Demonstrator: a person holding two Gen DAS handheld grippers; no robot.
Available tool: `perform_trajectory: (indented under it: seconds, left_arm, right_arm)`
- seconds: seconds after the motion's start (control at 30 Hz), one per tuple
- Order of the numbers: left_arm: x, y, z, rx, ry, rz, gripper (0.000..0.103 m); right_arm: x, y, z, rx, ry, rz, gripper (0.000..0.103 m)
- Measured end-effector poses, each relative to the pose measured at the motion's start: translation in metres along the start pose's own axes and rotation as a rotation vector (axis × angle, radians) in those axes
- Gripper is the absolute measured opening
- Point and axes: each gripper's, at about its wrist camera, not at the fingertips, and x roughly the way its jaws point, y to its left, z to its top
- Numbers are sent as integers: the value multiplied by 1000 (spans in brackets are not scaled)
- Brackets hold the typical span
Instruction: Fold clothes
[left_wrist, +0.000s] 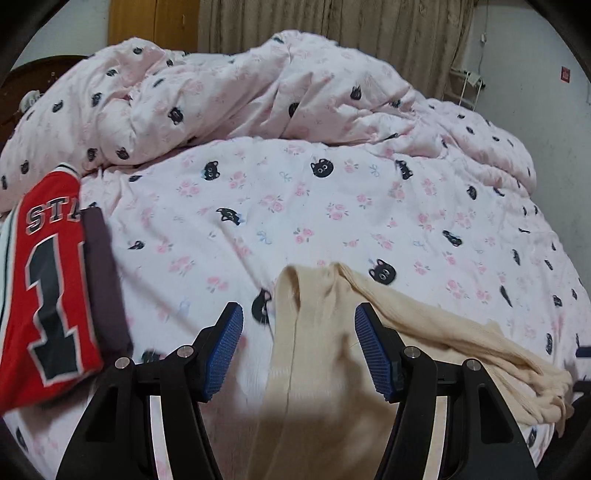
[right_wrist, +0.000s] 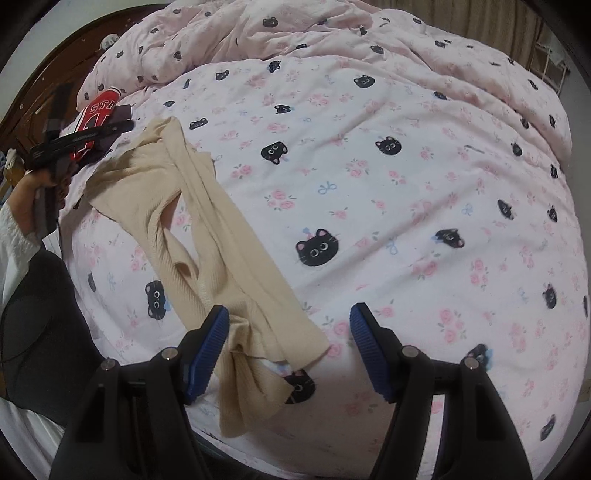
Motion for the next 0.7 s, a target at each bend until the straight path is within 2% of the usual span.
perform_trajectory:
  seconds: [0.1, 0.33, 0.53, 0.6, 0.7]
  left_arm:
    - [20, 6, 11, -8, 45, -47, 29]
    - [42, 14, 15, -21, 99, -135, 28]
    - [50, 7, 13, -4, 130, -191, 28]
    - [52, 2, 14, 13, 133, -208, 21]
    - [57, -3, 12, 33, 137, -194, 17]
  right_arm:
    - [5, -4, -5, 36, -4, 10, 69]
    - [-8, -22, -11, 123, -36, 24, 69]
    - [-11, -29, -15, 101, -8, -42, 69]
    - [-9, -29, -17, 84, 3, -53, 69]
    - [-5, -28, -19, 71, 22, -40, 68]
